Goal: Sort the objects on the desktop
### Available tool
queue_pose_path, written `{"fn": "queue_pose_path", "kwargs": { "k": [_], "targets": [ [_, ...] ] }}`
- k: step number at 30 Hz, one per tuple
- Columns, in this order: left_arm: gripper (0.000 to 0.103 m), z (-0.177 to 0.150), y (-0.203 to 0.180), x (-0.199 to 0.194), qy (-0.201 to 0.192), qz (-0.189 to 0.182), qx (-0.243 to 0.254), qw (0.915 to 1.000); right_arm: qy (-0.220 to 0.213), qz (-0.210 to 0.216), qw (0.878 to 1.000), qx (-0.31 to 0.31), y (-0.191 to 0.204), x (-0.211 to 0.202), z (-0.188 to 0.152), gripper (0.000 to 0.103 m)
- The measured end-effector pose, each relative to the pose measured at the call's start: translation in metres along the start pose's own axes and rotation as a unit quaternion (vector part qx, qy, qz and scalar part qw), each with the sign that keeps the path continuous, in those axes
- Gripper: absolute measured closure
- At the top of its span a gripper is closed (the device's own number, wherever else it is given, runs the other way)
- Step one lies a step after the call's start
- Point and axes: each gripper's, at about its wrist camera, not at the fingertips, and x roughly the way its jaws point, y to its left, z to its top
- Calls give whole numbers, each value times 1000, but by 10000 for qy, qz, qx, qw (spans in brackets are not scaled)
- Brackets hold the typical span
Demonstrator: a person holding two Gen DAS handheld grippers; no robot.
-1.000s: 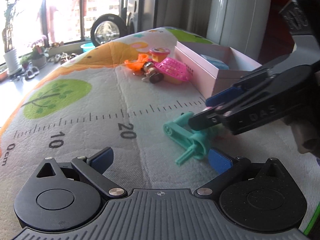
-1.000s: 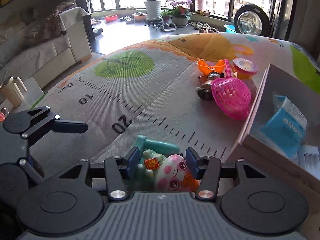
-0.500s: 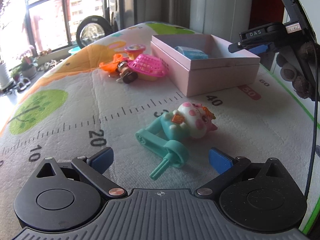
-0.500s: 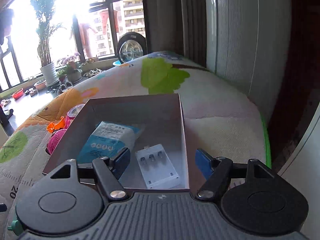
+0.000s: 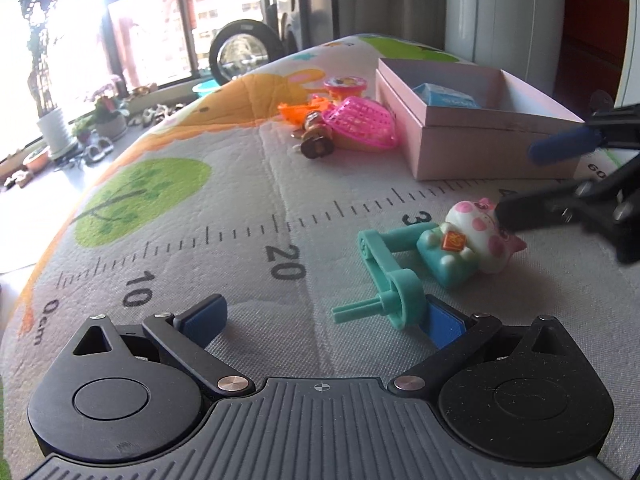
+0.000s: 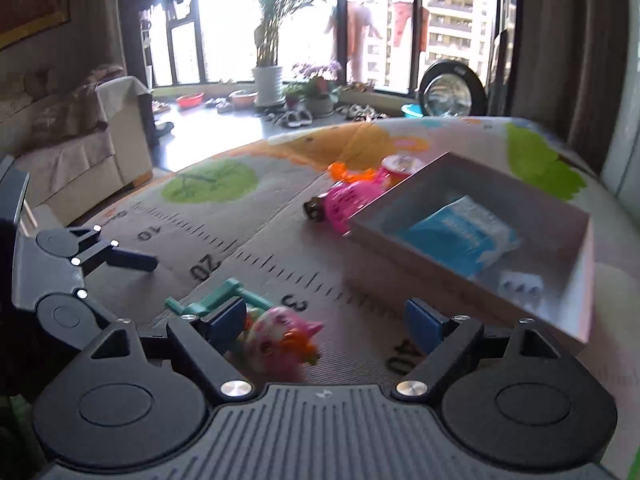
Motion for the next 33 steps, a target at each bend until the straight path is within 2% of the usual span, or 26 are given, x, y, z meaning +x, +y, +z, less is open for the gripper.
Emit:
{"fn": "queue_pose_path", "kwargs": {
  "k": [2,4,5,7,10,13,16,18,20,23,24,25,26,28,30,33],
  "targets": [
    [0,-1,0,-1,20,16,72,10000,169,151,9994,263,2,16,-1,17],
    [0,-3,0,-2,24,16,123,9999,262,331,9980,476,0,25,-1,26],
    [0,-3,0,-3,24,9,122,9999,305,360,9976,515,0,28,-3,35],
    [0,-3,1,-2,26,-5,89,10000,265,327,9975,567,-2,23,-6,38],
    [0,-3,-2,-2,28,-122,48,9999,148,-114,9981,582,-11,14,-13,41],
    [0,-2,-10,-2,25,-335,94,9994,45,-650,9940,882,-34,0,-26,42],
    [0,0,-23,0,6,-709,158,9974,-115,-1008,9853,1375,-58,-19,-44,42],
    [0,2,-32,1,3,-1035,162,9945,-257,-1144,9793,1652,-67,-31,-56,37],
    [0,3,-39,1,12,-1570,62,9876,-399,-1276,9733,1866,-73,-38,-68,32],
    [0,4,-50,-5,0,-2333,82,9724,-504,-1353,9670,2097,-78,-40,-80,27],
    [0,4,-54,-8,-60,-2399,197,9706,-519,-1354,9657,2155,-80,-39,-82,25],
    [0,4,-57,-11,-139,-2344,307,9716,-531,-1354,9647,2196,-80,-37,-84,24],
    [0,4,-59,-14,-254,-2130,443,9757,-554,-1360,9643,2204,-80,-37,-86,23],
    [0,5,-61,-12,-377,-1523,599,9858,-629,-1357,9656,2127,-77,-37,-86,22],
    [0,9,-58,-3,-312,-1093,623,9916,-680,-1340,9673,2045,-74,-37,-86,19],
    [0,16,-51,17,-53,-930,482,9945,-747,-1345,9696,1904,-68,-39,-87,19]
  ]
}}
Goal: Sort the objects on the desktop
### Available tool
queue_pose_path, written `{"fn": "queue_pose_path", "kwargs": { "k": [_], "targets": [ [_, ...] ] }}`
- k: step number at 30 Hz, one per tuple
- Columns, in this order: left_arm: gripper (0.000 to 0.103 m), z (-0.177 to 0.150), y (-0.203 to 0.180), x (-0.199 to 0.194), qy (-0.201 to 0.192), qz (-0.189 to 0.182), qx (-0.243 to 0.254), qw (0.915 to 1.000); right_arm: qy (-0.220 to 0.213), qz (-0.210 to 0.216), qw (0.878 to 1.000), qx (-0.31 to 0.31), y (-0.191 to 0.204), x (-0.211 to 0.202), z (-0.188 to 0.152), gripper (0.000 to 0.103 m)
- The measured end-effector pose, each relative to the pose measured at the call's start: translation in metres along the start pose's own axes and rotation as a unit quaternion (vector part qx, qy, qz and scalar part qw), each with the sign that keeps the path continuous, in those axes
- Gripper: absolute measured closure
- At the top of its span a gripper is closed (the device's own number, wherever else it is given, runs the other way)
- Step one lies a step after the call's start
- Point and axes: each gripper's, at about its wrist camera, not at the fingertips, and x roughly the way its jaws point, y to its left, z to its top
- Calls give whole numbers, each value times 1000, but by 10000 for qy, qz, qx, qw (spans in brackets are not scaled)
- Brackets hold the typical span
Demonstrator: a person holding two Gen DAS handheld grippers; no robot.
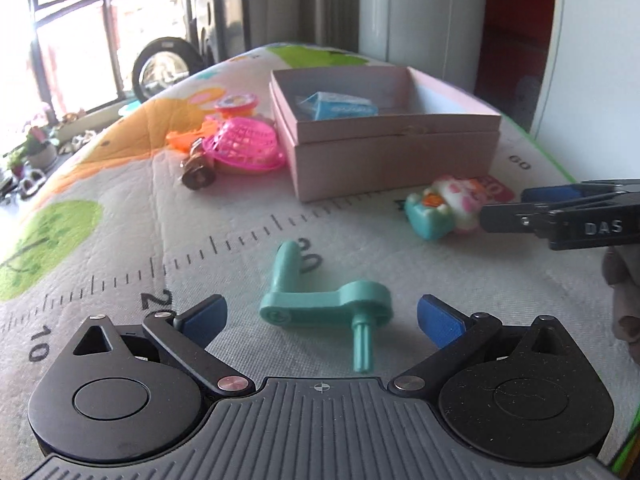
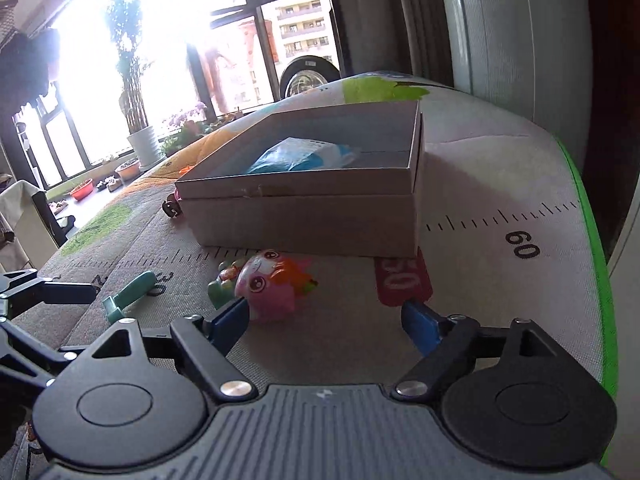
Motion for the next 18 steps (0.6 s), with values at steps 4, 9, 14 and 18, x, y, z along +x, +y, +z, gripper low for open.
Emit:
{"fn": "queue_pose_path", "kwargs": {
  "k": [4,9,14,18],
  "targets": [
    [0,5,6,11,-11,41,-180,9998,-135,28,9996,-239,8,-5,-2,18],
    [27,7,4,7,-147,79,-112,9998,33,105,9980,-615,34,6,6,15],
    [27,-1,1,-4,-148,12,-99,9998,139,-259,9941,-1047,62,31,14,15],
    [27,-9,-1,-16,-205,54,-53,9998,405,-317,9916,-1185,65,38,17,32]
  ]
}}
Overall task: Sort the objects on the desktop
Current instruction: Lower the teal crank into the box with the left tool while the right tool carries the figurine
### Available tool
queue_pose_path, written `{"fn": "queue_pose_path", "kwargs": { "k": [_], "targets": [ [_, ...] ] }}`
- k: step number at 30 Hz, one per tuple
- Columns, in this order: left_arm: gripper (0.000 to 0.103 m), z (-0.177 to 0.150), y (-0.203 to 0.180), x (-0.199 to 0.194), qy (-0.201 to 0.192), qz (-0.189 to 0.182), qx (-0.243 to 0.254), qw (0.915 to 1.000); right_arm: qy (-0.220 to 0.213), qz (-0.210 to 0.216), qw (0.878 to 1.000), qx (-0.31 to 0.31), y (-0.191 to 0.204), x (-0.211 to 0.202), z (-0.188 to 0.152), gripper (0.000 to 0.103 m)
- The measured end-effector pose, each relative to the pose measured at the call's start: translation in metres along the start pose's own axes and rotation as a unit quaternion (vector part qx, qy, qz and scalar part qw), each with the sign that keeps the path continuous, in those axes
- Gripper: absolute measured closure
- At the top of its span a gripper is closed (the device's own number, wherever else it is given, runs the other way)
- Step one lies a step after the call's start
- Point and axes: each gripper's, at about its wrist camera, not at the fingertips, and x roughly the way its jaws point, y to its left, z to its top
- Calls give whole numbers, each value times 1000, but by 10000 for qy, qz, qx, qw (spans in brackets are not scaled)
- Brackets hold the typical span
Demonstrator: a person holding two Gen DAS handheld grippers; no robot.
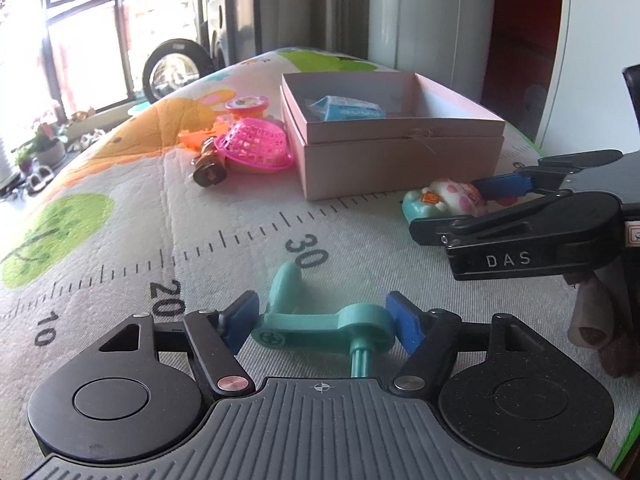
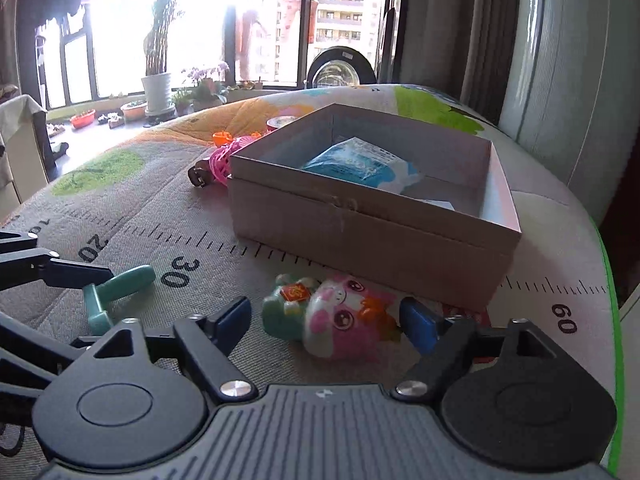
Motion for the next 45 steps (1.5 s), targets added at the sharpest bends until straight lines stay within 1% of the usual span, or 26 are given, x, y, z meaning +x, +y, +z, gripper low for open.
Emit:
{"fn": "queue_pose_path", "kwargs": {
  "k": [3,4,5,6,7,10,13,14,15,16,17,18,22,24,26,27,29,34,36,39,41,43,45],
  "targets": [
    [28,-2,-2,-12,-73,17,32,10000,195,427,9987,203,-10,-12,0,35],
    [30,-2,-2,-15,-112,33,44,9999,216,509,9982,241,-13,-18,0,35],
    [55,-1,-4,-21,-176,20,59,9998,209,568,9978,259,-16,-28,-1,35],
    [66,2,-4,-25,-183,-30,44,9998,173,609,9977,259,-20,-38,0,36],
    [70,5,-4,-30,-250,-16,13,9997,109,645,9975,255,-23,-47,2,36],
    [72,16,-8,-44,-554,54,147,9983,-298,738,9965,238,-34,-85,12,36],
    [71,21,-7,-51,-640,21,175,9978,-846,600,9945,172,-43,-119,23,36],
    [65,20,-5,-52,-650,-4,163,9978,-1017,501,9935,123,-44,-126,24,36],
    [57,18,-3,-54,-647,-35,159,9978,-1093,443,9930,117,-45,-130,24,36],
    [37,14,0,-55,-629,-78,180,9978,-1103,430,9929,140,-46,-131,22,36],
    [20,9,1,-55,-592,-124,219,9979,-1054,465,9932,191,-47,-129,20,36],
    [16,3,2,-53,-510,-153,270,9982,-982,495,9937,216,-47,-125,16,36],
    [15,-12,4,-37,-97,-31,306,9995,-543,531,9968,242,-39,-98,-2,36],
    [15,-15,10,-26,103,111,134,9998,-284,618,9973,285,-32,-82,-12,36],
    [17,-13,16,-18,207,161,-93,9996,-130,615,9978,220,-24,-71,-21,36],
    [18,-13,17,-16,233,139,-175,9995,-78,604,9980,158,-21,-67,-24,36],
    [25,-12,18,-13,208,145,-257,9993,24,612,9981,52,-15,-62,-29,36],
    [27,-12,11,-13,146,185,-150,9996,94,684,9976,13,-15,-63,-33,36],
    [27,-11,5,-19,64,208,-39,9998,97,720,9974,19,-18,-66,-33,36],
    [27,-5,-3,-34,-197,192,134,9995,34,802,9968,-7,-21,-74,-28,36],
    [27,5,-6,-45,-413,167,217,9988,-223,901,9957,22,-28,-90,-17,36],
    [27,21,-11,-57,-718,132,371,9966,-580,970,9936,93,-41,-110,3,36],
    [27,46,-18,-64,-1097,92,594,9921,-896,859,9921,154,-57,-126,29,36]
  ]
}}
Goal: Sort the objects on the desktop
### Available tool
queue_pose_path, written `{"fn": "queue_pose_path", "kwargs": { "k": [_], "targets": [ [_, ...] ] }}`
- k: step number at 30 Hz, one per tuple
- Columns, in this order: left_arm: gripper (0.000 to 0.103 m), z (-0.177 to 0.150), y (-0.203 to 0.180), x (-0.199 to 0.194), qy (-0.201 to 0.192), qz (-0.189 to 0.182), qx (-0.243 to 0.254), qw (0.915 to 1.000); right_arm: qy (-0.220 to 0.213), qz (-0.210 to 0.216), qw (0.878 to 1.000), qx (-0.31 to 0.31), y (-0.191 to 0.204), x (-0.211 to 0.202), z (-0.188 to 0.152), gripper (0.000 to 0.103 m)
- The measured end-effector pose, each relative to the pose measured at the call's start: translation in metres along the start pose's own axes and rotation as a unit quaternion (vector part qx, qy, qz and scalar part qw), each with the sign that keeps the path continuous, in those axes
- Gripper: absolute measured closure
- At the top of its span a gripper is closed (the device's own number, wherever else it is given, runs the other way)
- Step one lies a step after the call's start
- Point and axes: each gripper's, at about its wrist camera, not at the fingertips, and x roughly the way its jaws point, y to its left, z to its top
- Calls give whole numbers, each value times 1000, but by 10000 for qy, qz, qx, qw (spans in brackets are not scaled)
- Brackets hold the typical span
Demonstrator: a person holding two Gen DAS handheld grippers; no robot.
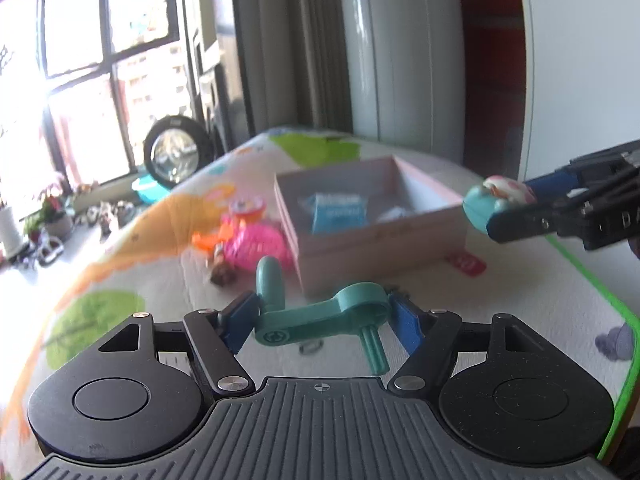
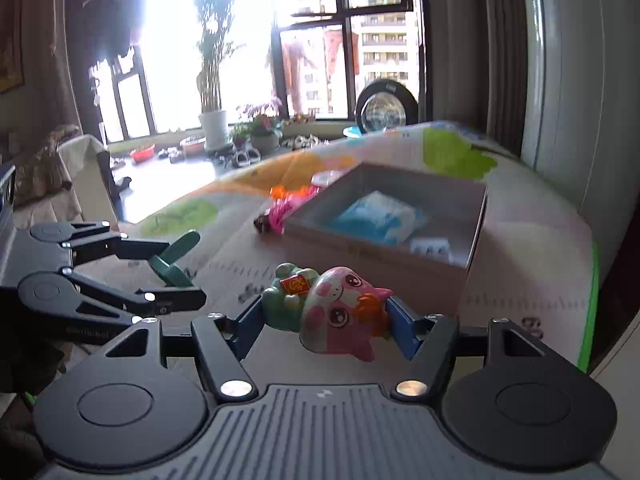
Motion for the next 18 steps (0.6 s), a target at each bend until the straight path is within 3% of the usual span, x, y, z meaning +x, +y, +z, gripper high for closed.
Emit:
{"fn": "queue_pose_path", "kwargs": {
  "k": [5,6,7,10,13,18],
  "targets": [
    [26,63,-13,36,-944,-418,234,9944,-650,-639,9958,-122,-28,-8,60,36],
    [21,77,-14,54,-954,-573,239,9935,-681,-717,9950,-139,-31,-4,68,36],
    [11,85,-14,69,-808,-695,244,9940,-684,-805,9943,-134,-36,2,75,36],
    [8,88,-10,96,-430,-568,-25,9975,-548,-1026,9932,-106,-49,22,84,36],
    [2,56,-2,93,-217,-323,-133,9992,-179,-987,9950,10,-61,49,81,36],
    [2,-2,9,92,668,146,-185,9975,480,-851,9943,433,-72,116,82,36]
  ]
}}
